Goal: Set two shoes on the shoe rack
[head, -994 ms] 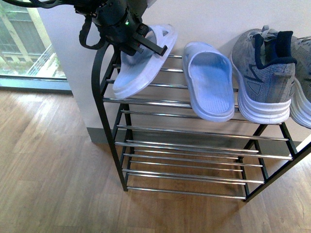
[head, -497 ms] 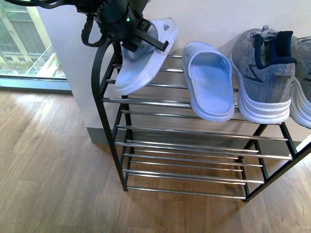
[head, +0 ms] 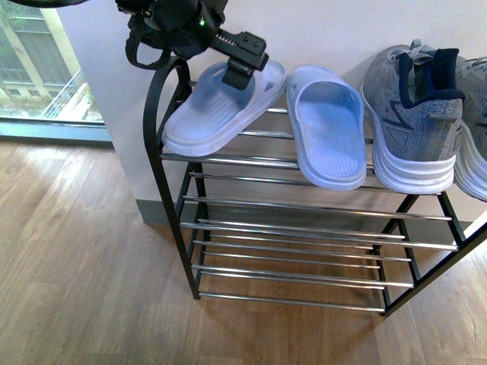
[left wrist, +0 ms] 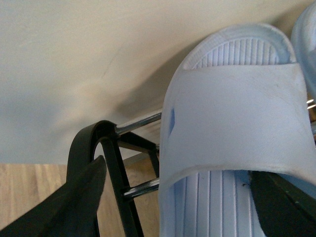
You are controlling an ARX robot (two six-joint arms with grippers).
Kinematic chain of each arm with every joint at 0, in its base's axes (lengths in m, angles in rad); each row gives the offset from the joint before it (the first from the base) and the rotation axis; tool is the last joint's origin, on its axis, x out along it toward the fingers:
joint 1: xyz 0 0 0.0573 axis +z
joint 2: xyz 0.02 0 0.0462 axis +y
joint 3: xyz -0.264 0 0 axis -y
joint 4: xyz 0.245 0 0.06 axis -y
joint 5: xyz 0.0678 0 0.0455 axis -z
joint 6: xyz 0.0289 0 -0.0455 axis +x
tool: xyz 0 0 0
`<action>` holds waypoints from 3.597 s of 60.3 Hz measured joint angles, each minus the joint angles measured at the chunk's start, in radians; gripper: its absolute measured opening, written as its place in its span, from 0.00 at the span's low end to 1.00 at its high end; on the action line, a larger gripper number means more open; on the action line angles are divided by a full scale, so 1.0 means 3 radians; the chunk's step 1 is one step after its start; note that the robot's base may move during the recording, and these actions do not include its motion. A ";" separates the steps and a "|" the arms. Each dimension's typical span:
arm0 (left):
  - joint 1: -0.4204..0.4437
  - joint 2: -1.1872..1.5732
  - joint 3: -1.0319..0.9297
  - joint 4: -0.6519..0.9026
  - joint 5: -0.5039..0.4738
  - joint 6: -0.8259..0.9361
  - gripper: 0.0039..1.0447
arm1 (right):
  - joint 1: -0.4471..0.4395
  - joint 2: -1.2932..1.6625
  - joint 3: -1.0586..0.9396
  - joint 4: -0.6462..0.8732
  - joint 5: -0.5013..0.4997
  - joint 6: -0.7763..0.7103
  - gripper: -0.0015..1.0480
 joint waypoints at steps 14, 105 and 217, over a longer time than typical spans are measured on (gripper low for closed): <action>0.0018 -0.0504 -0.0188 -0.0053 0.0175 -0.0898 0.91 | 0.0000 0.0000 0.0000 0.0000 0.0000 0.0000 0.91; 0.1333 -0.5670 -0.5158 0.1709 0.0223 -0.0608 0.01 | 0.0000 0.0000 0.0000 0.0000 0.0000 0.0000 0.91; 0.1335 -0.7478 -0.5375 0.0123 0.0224 -0.0600 0.91 | 0.0000 0.0000 0.0000 0.0000 -0.0001 0.0000 0.91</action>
